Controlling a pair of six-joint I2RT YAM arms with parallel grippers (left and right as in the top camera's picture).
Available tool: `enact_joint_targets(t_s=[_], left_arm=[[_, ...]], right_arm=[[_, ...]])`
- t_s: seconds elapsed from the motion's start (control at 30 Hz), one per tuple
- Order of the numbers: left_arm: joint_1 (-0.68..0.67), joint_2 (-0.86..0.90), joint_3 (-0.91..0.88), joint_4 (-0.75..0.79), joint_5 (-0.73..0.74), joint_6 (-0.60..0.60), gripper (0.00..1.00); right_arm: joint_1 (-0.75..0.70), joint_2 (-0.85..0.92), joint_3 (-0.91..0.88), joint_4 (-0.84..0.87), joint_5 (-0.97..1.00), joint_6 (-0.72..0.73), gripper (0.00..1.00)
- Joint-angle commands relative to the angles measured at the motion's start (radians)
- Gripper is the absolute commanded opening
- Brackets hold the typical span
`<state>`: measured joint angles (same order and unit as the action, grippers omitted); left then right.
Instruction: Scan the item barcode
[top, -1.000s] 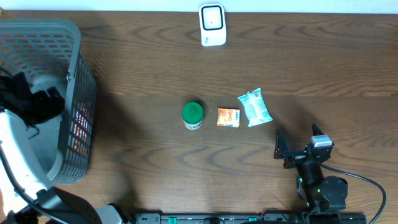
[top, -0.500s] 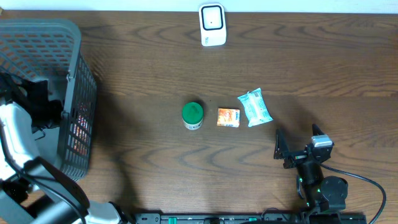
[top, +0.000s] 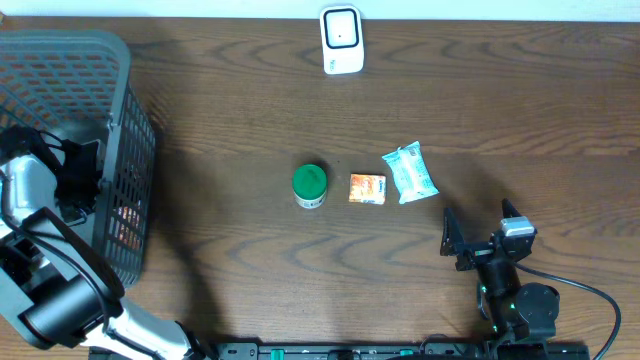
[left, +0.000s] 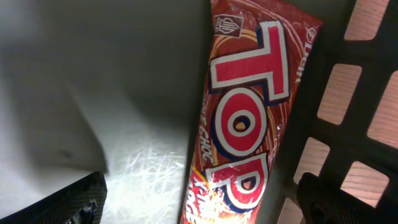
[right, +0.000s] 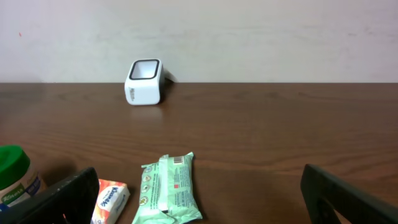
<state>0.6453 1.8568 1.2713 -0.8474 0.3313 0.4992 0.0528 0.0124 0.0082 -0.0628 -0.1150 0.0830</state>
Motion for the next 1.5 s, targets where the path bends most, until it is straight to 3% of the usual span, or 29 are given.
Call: enact_joint_targets(t_s=[0.0,0.23,0.27,0.3,0.33,0.37,0.47,0.67,0.77,1.07,1.23,1.47], left_arm=[[-0.003,0.032,-0.005,-0.003,0.035,0.021,0.98],[-0.004,0.105,-0.006,-0.018,0.035,0.020,1.00],[-0.005,0.118,-0.006,-0.020,0.034,0.020,0.96],[-0.005,0.130,-0.006,-0.020,0.024,0.020,0.90],[-0.005,0.142,-0.006,-0.018,0.004,0.020,0.75],[-0.005,0.151,-0.006,-0.018,-0.007,0.020,0.66],[-0.005,0.175,-0.006,-0.014,-0.021,0.018,0.62],[-0.005,0.176,-0.006,-0.003,-0.152,-0.011,0.27],[-0.005,0.176,-0.002,0.019,-0.251,-0.084,0.09],[-0.005,0.175,0.040,0.031,-0.565,-0.244,0.07],[-0.005,0.171,0.044,0.032,-0.574,-0.291,0.07],[-0.005,0.080,0.064,0.027,-0.449,-0.297,0.07]], right_arm=[[0.007,-0.004,-0.003,-0.002,0.005,-0.010,0.99],[0.007,-0.004,-0.003,-0.002,0.005,-0.010,0.99],[0.007,-0.004,-0.003,-0.001,0.005,-0.010,0.99],[0.007,-0.004,-0.003,-0.002,0.005,-0.010,0.99],[0.007,-0.004,-0.003,-0.001,0.005,-0.010,0.99],[0.007,-0.004,-0.003,-0.002,0.005,-0.010,0.99],[0.007,-0.004,-0.003,-0.002,0.005,-0.010,0.99],[0.007,-0.004,-0.003,-0.002,0.005,-0.010,0.99],[0.007,-0.004,-0.003,-0.002,0.005,-0.010,0.99],[0.007,-0.004,-0.003,-0.002,0.005,-0.010,0.99],[0.007,-0.004,-0.003,-0.002,0.005,-0.010,0.99],[0.007,-0.004,-0.003,-0.002,0.005,-0.010,0.99]])
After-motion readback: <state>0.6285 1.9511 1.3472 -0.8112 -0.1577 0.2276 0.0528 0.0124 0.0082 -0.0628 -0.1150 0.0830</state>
